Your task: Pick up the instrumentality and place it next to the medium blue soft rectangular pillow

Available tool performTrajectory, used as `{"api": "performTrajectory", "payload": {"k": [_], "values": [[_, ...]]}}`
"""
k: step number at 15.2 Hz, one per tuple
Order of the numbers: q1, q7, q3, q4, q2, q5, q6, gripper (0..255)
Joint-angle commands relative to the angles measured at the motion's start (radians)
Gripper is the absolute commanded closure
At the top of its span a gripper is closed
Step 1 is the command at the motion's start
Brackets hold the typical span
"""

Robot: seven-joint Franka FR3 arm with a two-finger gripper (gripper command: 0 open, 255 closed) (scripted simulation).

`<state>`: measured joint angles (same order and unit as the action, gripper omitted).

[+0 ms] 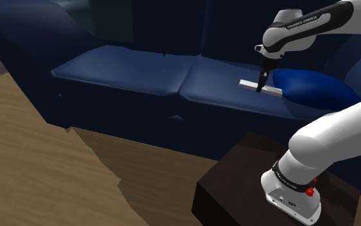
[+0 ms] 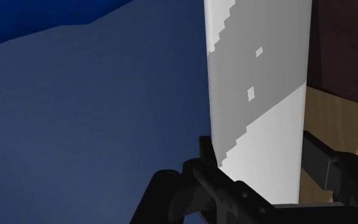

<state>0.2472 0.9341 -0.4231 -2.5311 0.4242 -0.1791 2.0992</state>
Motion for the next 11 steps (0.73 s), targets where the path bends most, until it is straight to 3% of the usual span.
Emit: {"api": "performTrajectory", "payload": {"k": [1, 11], "values": [[-0.002, 0.003, -0.006, -0.016, -0.018, 0.001, 0.034, 255], [-0.012, 0.022, -0.037, -0.087, -0.111, 0.014, 0.196, 255]]}}
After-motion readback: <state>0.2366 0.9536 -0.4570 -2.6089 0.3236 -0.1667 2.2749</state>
